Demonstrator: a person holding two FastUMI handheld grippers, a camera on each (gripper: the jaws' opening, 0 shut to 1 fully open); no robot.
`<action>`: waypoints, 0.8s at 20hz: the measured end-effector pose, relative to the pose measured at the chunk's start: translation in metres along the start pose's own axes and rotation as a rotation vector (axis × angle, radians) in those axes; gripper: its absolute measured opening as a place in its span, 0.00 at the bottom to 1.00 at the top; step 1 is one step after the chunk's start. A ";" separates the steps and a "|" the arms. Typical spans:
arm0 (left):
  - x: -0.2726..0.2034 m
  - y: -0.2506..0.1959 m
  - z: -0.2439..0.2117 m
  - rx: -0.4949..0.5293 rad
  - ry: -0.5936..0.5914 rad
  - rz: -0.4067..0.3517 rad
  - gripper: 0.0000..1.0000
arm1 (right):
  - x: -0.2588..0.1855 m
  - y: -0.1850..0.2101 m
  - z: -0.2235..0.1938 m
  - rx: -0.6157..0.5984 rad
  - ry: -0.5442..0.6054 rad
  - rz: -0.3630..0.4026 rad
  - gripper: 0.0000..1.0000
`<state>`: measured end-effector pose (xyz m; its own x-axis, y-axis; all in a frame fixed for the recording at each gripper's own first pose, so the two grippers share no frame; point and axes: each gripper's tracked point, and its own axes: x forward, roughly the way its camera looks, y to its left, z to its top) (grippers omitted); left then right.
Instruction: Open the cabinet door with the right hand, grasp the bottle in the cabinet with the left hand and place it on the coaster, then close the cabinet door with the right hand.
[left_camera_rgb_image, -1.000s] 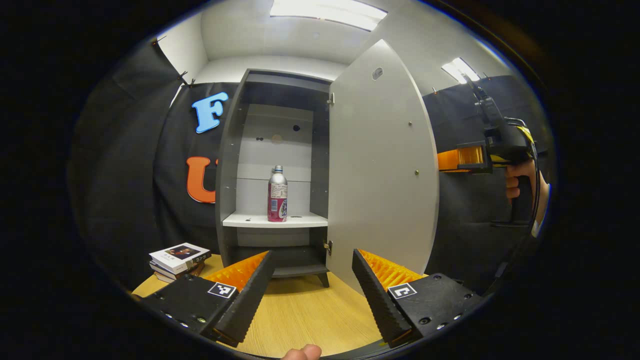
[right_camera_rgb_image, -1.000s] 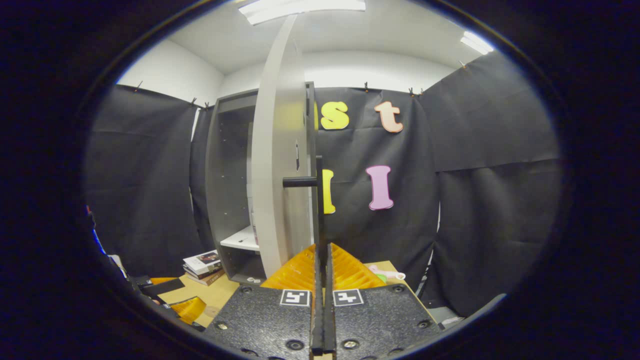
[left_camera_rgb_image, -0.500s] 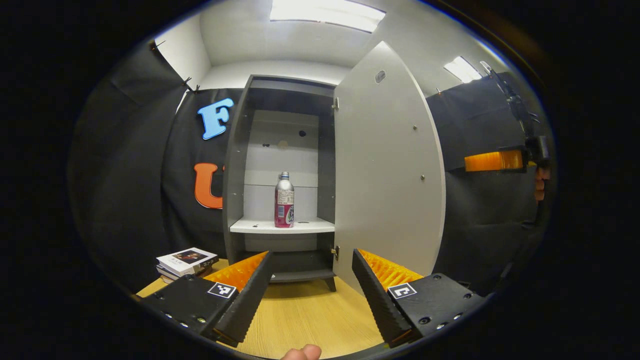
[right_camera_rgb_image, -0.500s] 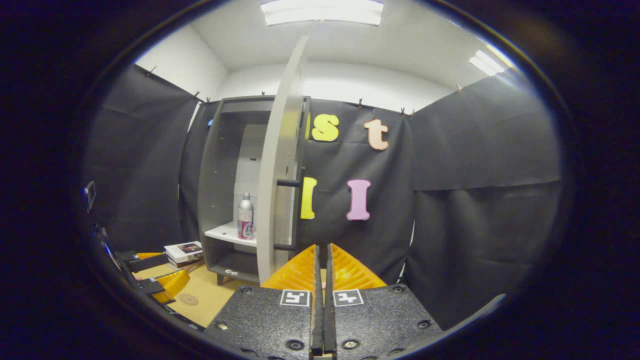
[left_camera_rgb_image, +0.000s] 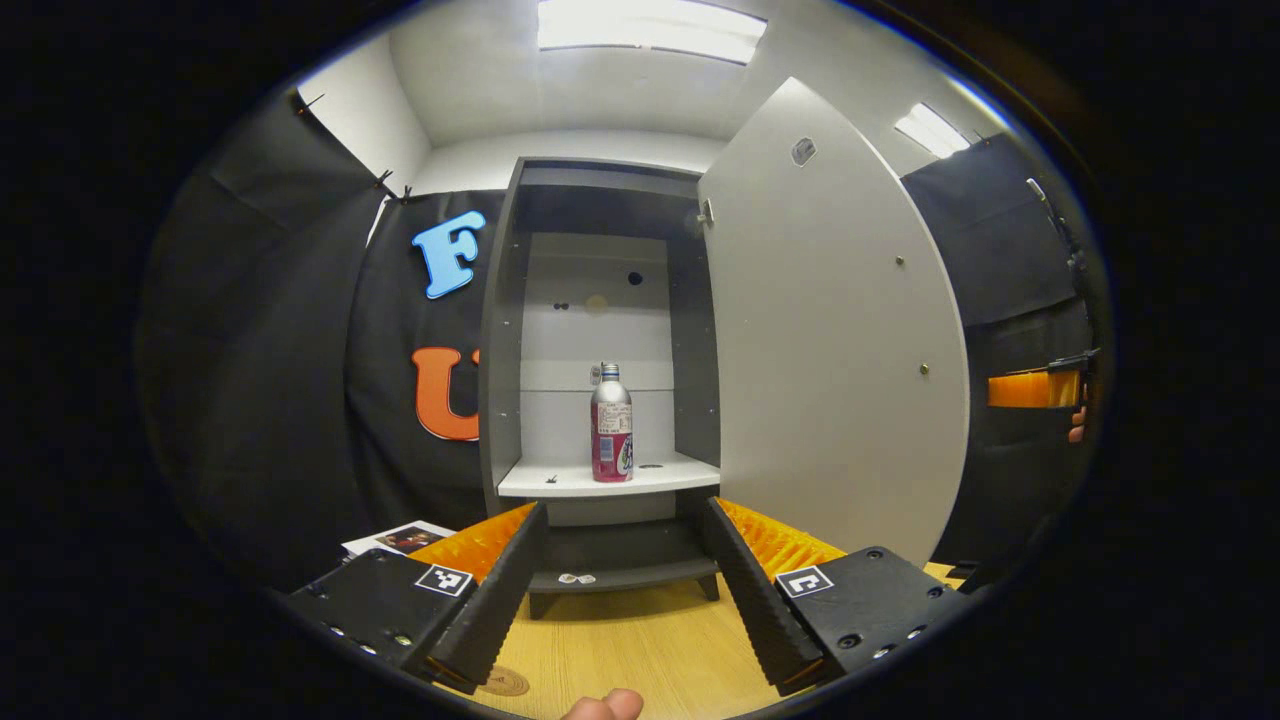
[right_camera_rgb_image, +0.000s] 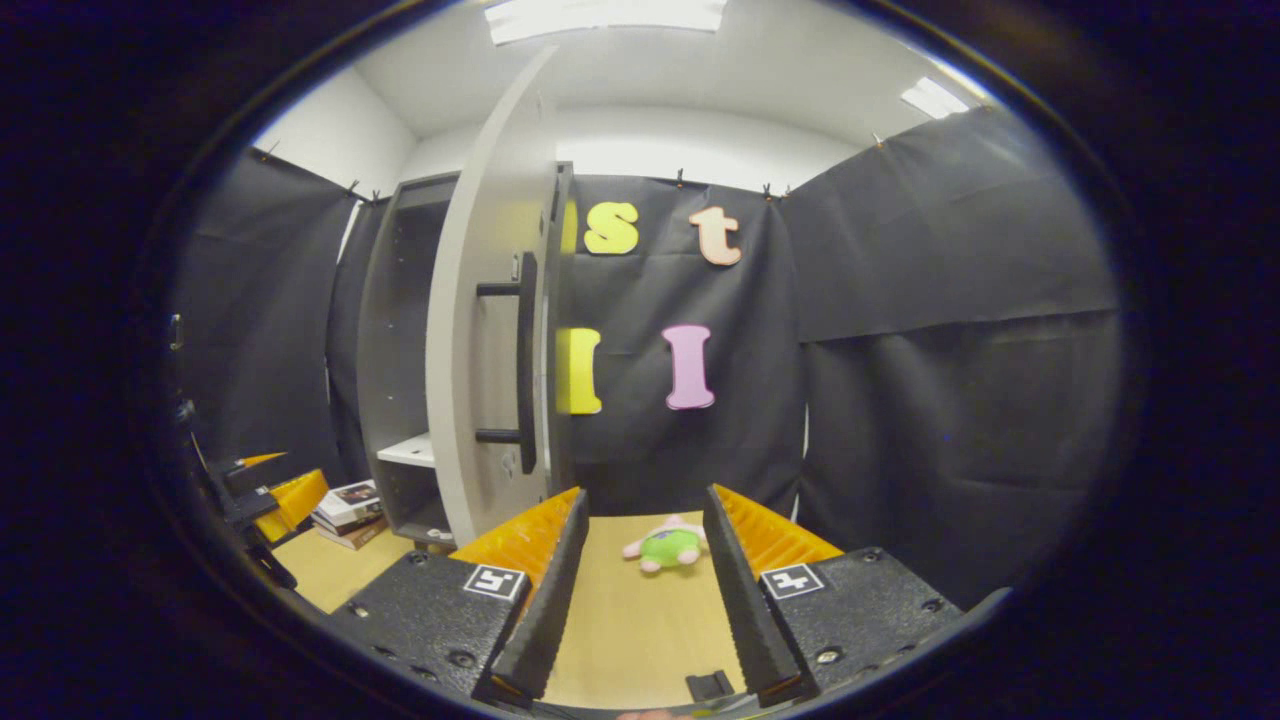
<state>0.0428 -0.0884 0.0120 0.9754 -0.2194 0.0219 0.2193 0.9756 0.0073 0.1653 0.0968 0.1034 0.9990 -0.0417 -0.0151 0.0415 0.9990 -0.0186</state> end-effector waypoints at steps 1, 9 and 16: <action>0.008 -0.003 -0.006 -0.010 0.015 -0.016 0.94 | 0.004 0.004 -0.001 0.002 0.000 0.021 0.72; 0.076 0.003 0.005 -0.001 0.001 0.002 0.94 | 0.006 0.011 -0.001 0.012 0.008 0.083 0.81; 0.171 0.015 0.003 0.025 0.010 0.045 0.95 | 0.005 0.010 -0.006 -0.026 0.034 0.111 0.82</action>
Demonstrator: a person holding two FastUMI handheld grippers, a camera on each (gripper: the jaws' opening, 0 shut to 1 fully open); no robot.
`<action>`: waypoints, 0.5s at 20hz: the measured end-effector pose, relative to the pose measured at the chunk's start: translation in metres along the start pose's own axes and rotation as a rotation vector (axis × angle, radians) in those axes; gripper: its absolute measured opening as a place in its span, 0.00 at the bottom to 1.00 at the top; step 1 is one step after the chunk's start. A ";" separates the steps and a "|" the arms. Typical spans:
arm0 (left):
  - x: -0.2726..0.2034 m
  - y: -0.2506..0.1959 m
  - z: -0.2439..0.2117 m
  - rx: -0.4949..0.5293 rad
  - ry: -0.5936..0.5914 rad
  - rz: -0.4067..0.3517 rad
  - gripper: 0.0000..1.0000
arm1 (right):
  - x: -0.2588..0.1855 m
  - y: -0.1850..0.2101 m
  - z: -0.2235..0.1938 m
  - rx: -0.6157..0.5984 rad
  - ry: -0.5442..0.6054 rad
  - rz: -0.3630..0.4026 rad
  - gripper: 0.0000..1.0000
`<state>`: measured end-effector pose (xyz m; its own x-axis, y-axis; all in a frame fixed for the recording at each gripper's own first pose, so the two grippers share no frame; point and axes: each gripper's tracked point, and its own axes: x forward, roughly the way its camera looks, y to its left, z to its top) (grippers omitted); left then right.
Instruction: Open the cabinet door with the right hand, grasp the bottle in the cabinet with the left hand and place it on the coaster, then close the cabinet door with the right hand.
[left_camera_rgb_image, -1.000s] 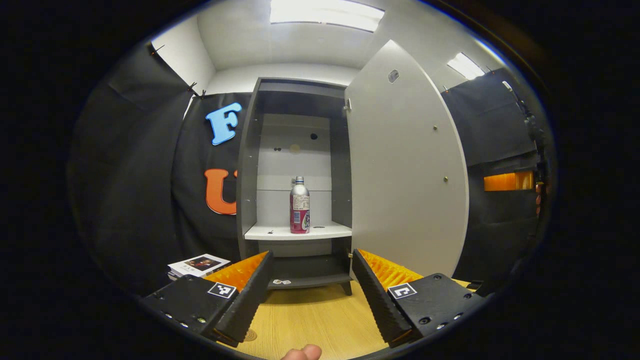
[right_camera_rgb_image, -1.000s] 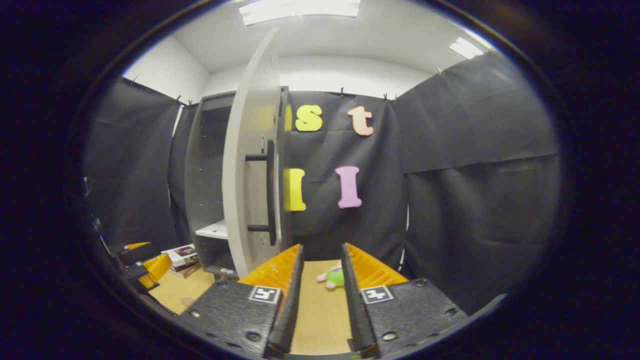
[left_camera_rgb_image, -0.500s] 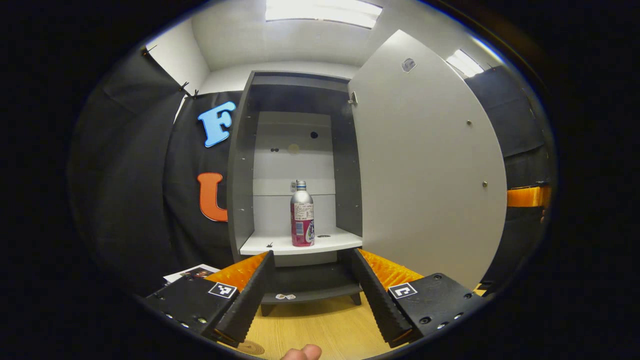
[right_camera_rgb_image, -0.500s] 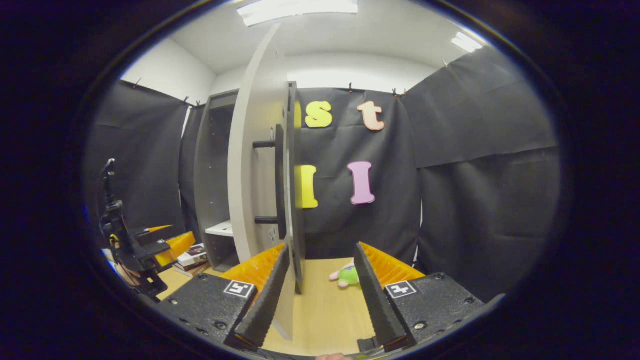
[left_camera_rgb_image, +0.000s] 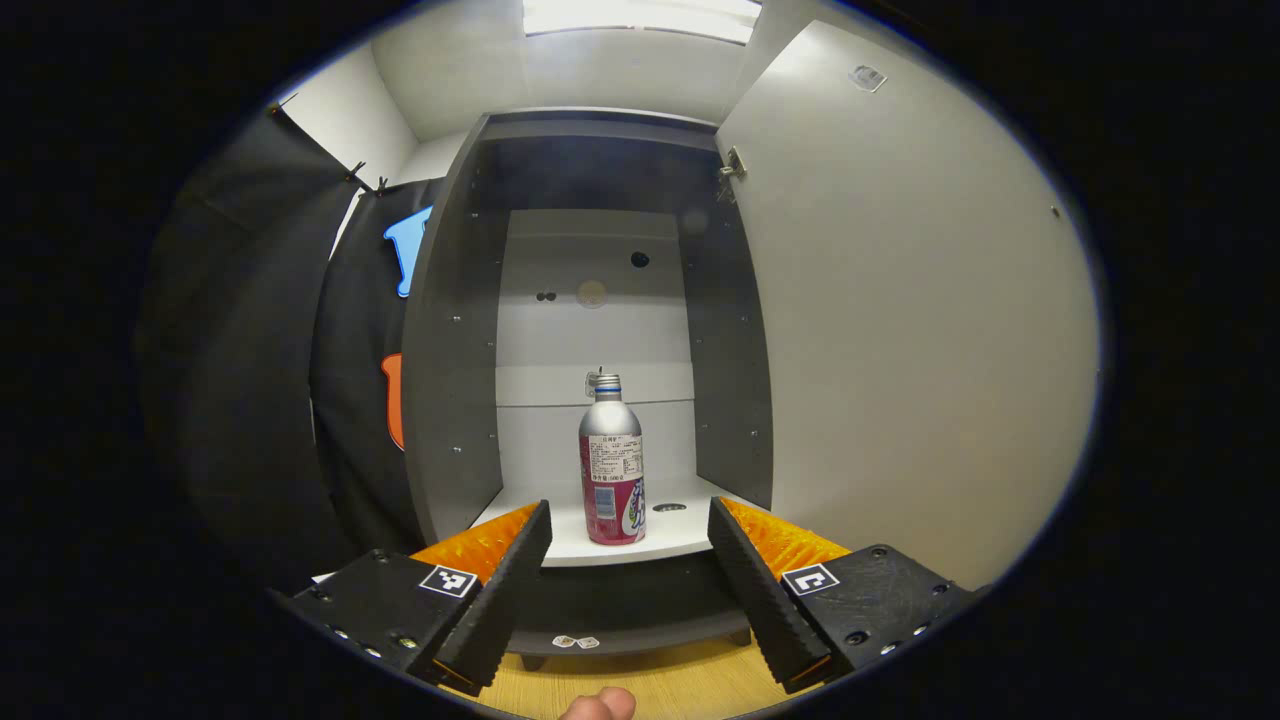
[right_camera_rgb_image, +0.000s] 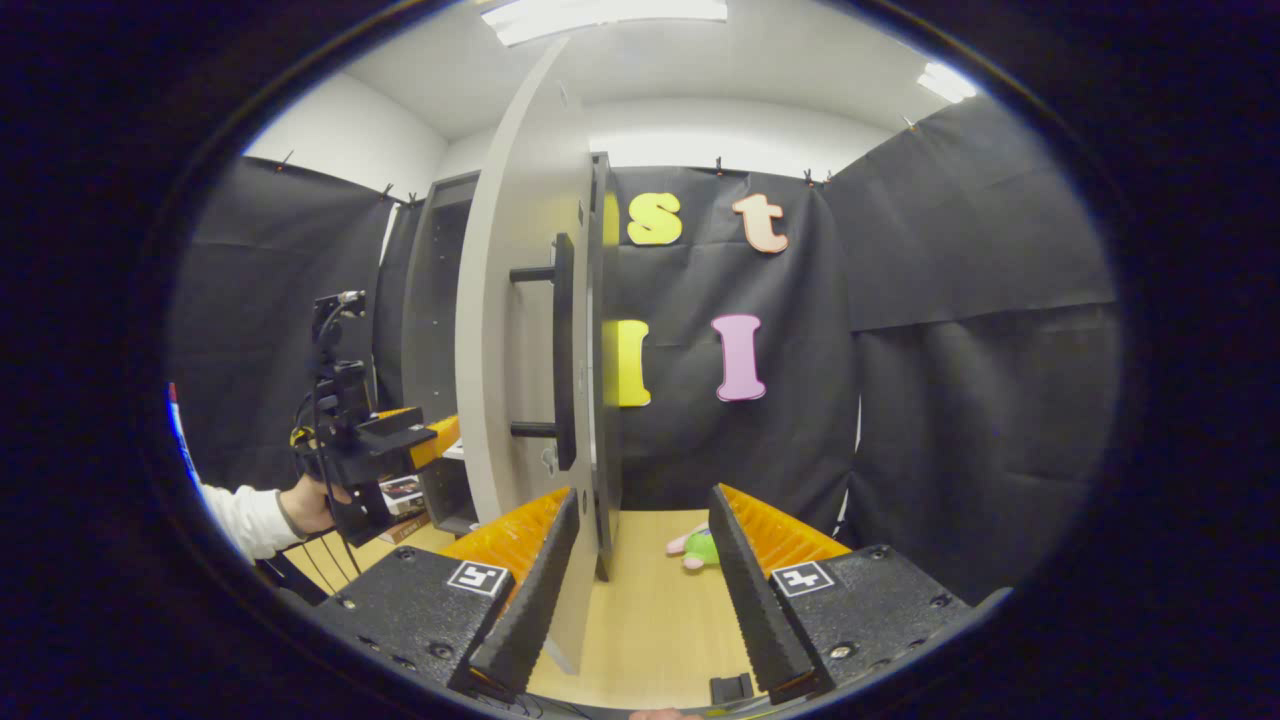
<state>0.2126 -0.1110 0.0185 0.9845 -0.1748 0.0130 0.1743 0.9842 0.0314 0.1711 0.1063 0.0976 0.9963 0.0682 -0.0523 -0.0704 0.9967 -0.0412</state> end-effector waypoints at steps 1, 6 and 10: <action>0.012 0.002 -0.001 -0.002 0.002 0.011 0.95 | 0.000 -0.001 0.000 -0.006 0.004 0.001 0.82; 0.063 0.012 -0.007 -0.010 0.012 0.049 0.95 | 0.000 0.006 0.000 0.013 0.010 0.030 0.81; 0.096 0.020 -0.017 -0.033 0.040 0.067 0.95 | 0.001 -0.001 -0.001 -0.004 0.022 0.006 0.82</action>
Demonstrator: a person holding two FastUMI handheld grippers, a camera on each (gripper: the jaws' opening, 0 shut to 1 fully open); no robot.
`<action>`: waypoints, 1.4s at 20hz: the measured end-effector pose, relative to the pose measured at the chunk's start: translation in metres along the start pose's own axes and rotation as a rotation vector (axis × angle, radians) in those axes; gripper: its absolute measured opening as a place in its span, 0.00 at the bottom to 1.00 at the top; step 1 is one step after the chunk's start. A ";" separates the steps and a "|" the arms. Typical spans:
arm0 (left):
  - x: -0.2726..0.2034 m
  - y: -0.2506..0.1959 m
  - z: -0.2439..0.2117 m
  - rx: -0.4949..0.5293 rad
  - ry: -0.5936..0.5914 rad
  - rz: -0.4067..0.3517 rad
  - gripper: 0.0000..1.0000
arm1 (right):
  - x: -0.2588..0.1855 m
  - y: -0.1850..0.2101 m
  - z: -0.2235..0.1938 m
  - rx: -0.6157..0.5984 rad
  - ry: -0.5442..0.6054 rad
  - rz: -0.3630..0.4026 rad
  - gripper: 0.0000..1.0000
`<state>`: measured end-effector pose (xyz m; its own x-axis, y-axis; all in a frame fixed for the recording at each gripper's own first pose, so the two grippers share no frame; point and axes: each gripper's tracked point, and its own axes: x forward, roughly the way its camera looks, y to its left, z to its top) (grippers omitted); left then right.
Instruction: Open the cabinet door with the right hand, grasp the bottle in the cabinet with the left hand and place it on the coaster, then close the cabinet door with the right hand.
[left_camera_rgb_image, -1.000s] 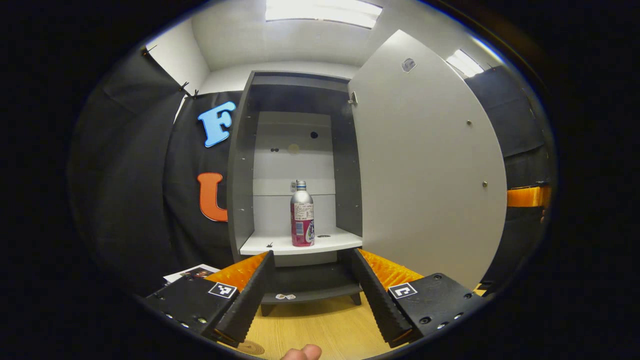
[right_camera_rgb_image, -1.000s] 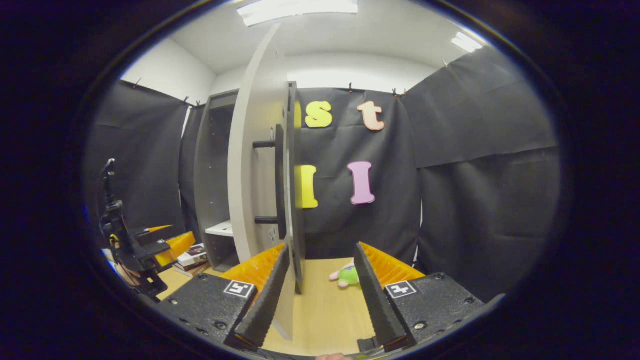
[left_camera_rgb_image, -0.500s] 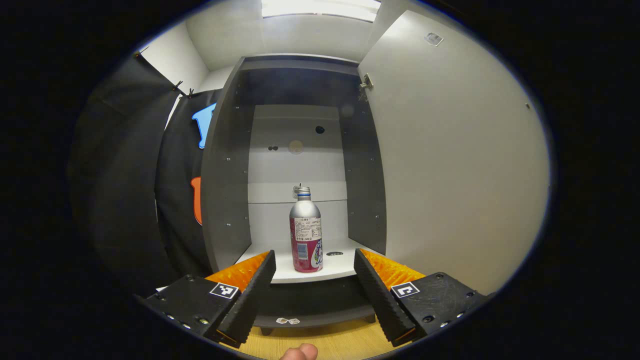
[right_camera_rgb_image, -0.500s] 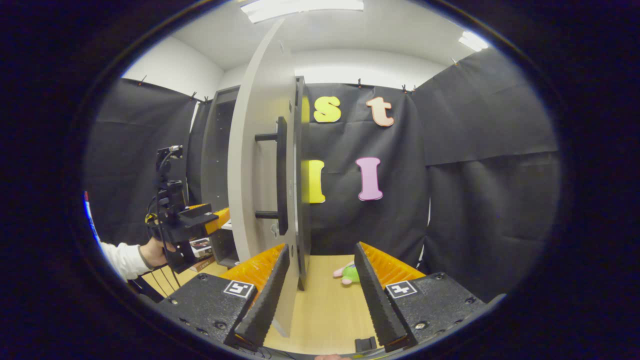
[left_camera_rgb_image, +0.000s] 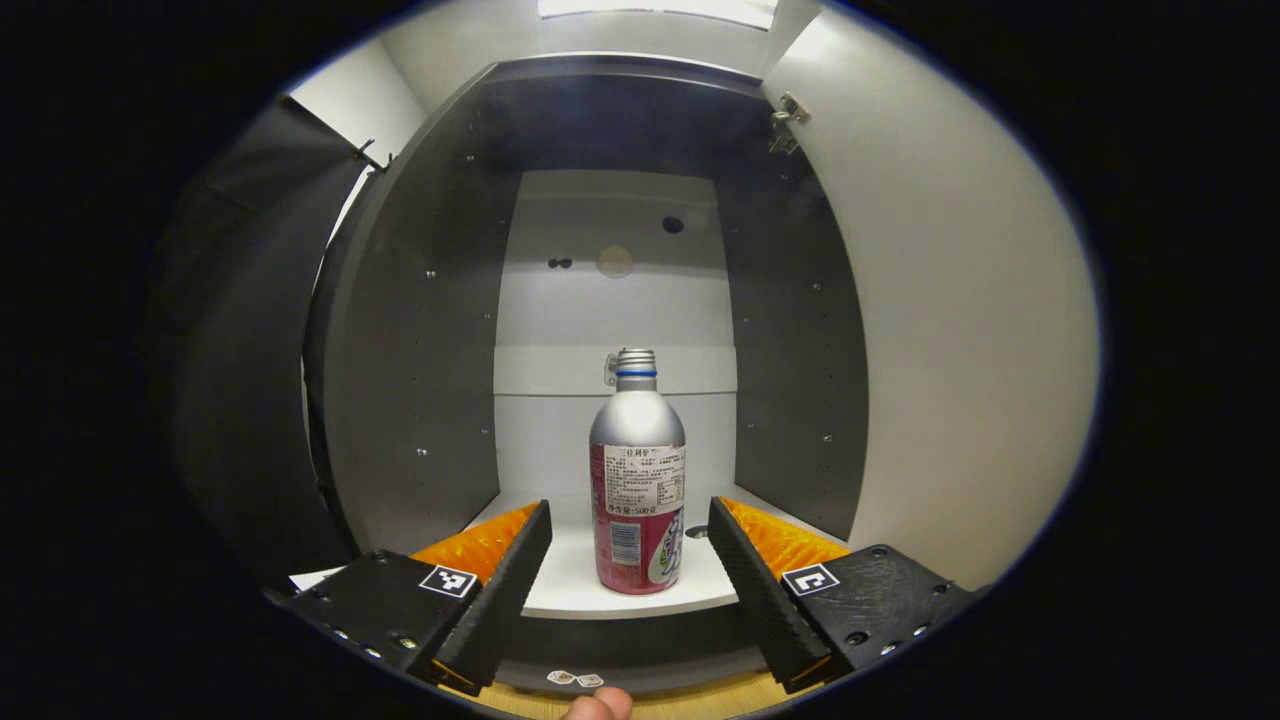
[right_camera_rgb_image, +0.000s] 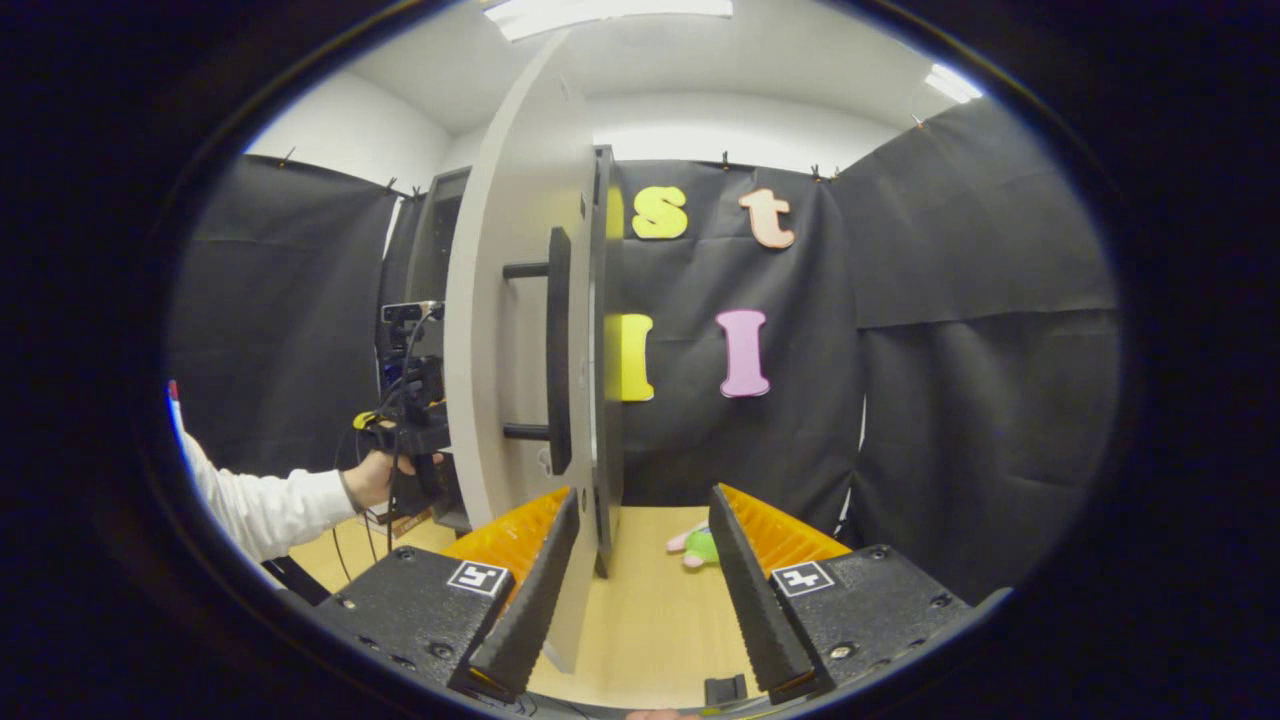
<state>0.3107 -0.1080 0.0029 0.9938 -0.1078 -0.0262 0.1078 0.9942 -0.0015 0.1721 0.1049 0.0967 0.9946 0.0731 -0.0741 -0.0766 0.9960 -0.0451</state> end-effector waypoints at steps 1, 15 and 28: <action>0.007 0.001 -0.001 0.000 -0.001 0.009 0.95 | 0.001 -0.003 -0.001 -0.002 0.001 -0.010 0.82; 0.059 0.002 0.002 0.002 -0.007 0.016 1.00 | 0.008 -0.018 -0.001 0.061 0.015 -0.087 0.81; 0.007 0.002 0.035 -0.066 -0.085 -0.064 0.76 | 0.019 -0.007 -0.001 0.054 0.004 -0.054 0.81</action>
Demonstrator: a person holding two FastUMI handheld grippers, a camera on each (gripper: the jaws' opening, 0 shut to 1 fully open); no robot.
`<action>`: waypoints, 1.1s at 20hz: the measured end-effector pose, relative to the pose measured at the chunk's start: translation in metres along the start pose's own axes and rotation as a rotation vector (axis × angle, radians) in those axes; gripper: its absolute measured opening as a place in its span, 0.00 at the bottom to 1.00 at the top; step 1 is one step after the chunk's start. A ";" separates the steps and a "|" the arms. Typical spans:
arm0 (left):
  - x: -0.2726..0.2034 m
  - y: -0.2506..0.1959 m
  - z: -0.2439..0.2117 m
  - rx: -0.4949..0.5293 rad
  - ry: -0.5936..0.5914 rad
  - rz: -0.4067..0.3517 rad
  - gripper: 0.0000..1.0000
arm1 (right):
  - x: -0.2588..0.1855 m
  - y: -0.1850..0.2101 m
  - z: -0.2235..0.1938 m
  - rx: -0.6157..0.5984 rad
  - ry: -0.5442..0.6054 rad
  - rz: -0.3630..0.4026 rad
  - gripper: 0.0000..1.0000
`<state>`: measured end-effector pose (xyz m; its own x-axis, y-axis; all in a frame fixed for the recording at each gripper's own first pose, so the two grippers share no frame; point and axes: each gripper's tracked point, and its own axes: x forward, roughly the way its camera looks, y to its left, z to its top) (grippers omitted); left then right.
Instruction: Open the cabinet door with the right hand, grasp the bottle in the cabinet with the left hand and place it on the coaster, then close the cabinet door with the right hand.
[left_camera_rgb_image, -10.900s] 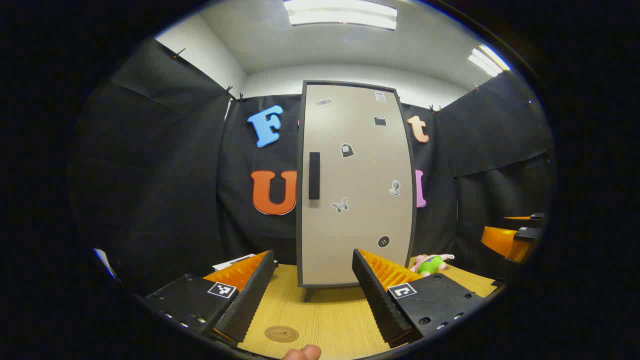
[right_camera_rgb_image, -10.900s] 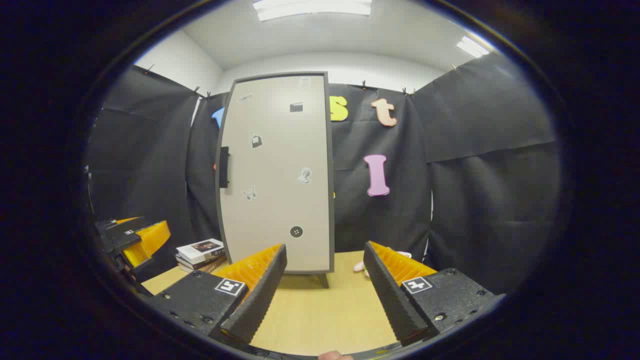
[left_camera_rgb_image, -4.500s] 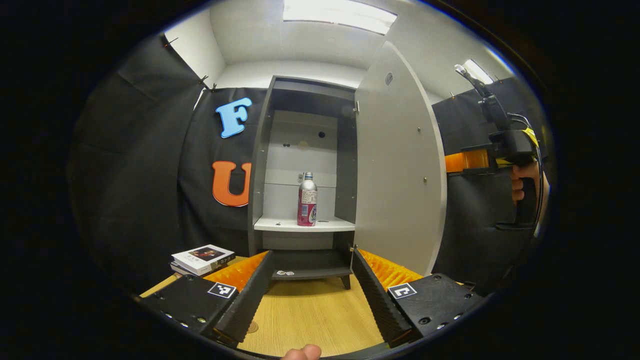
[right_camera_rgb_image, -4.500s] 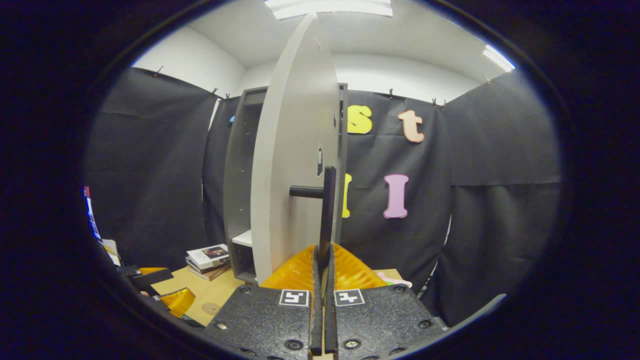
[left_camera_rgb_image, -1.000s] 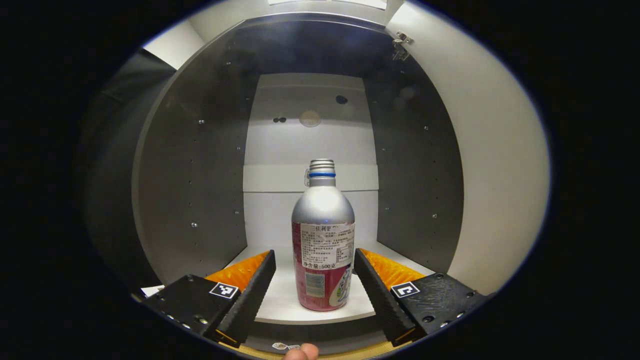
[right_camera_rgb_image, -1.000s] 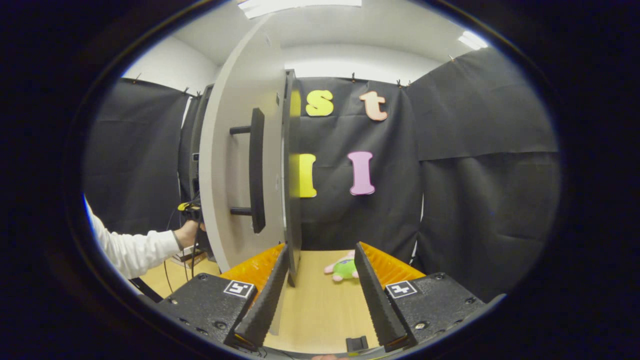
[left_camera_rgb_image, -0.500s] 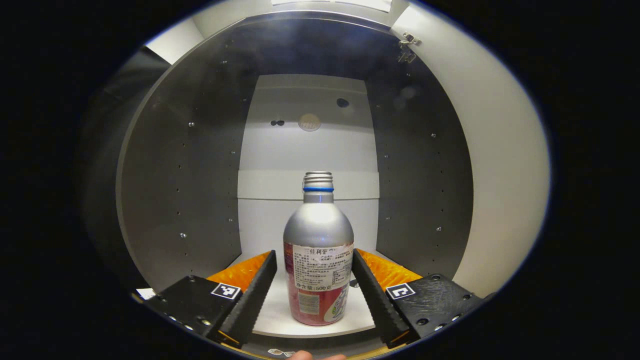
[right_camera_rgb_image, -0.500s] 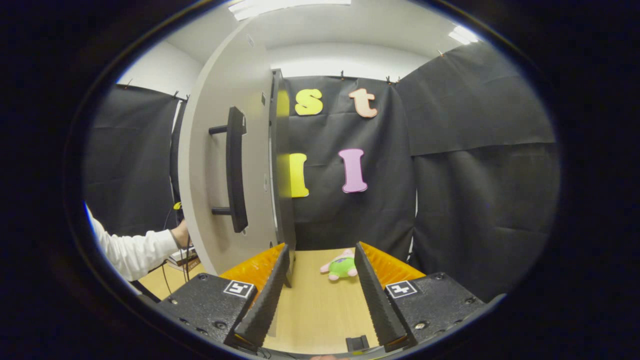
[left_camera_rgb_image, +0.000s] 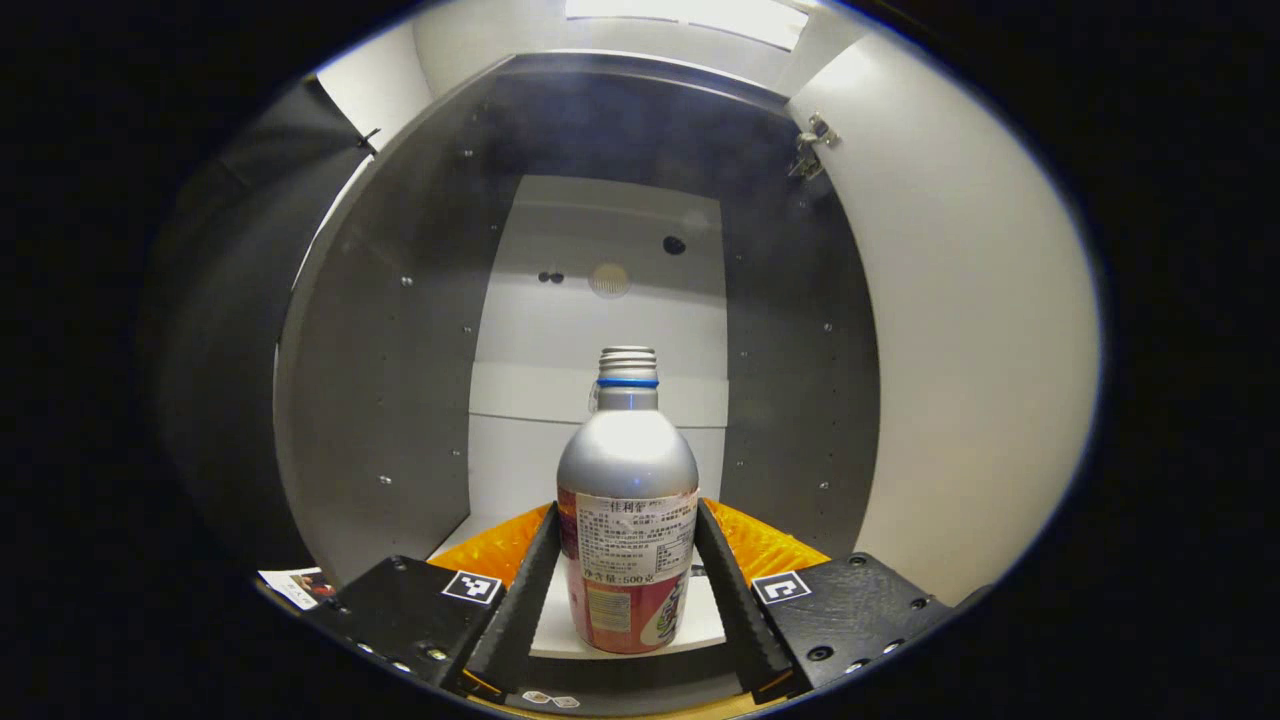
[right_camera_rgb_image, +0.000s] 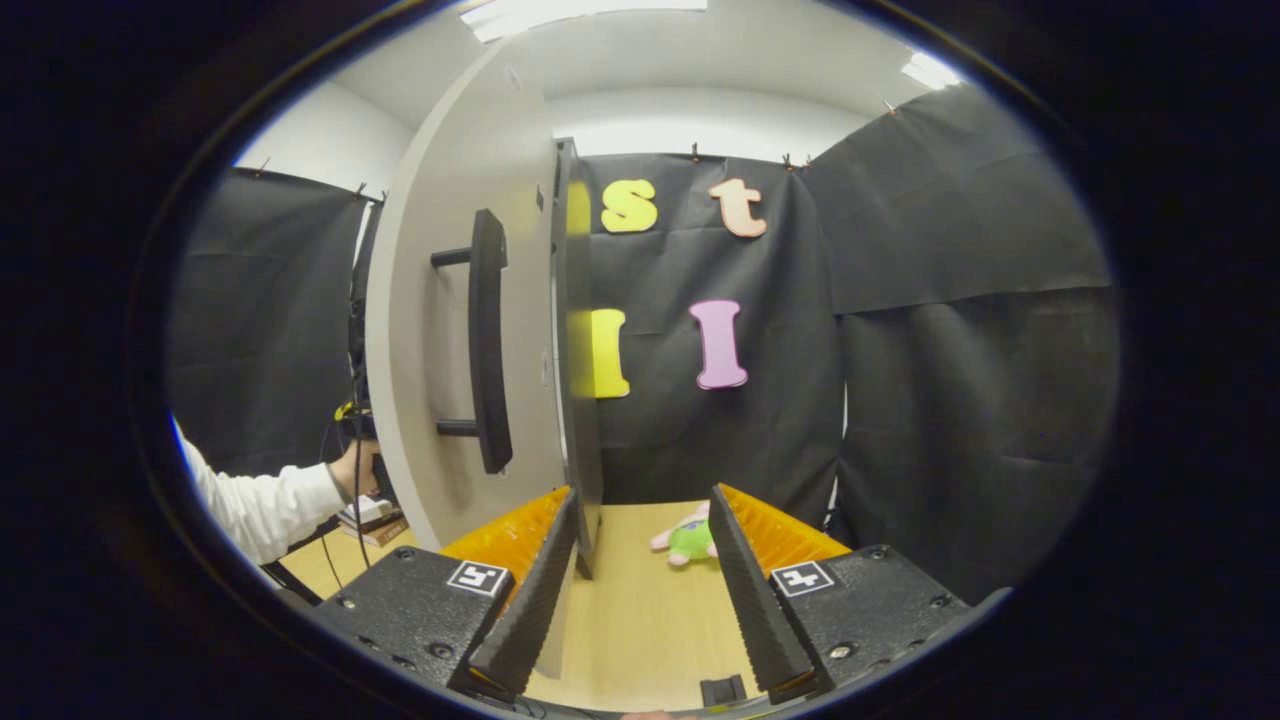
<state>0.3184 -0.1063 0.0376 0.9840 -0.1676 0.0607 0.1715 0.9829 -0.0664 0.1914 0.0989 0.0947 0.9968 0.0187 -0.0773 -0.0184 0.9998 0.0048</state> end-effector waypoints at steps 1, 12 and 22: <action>-0.012 0.002 0.004 -0.003 -0.001 0.004 0.76 | 0.001 0.000 0.000 -0.009 -0.001 0.002 0.81; -0.169 0.100 -0.062 0.049 0.072 0.193 0.76 | -0.007 0.019 0.011 0.032 -0.067 0.080 0.81; -0.262 0.146 -0.202 0.143 0.213 0.351 0.76 | -0.021 0.015 0.034 0.048 -0.095 0.049 0.81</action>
<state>0.0951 0.0655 -0.1891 0.9721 0.1814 -0.1487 -0.1688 0.9812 0.0935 0.1724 0.1137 0.1301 0.9977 0.0644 0.0185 -0.0654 0.9964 0.0543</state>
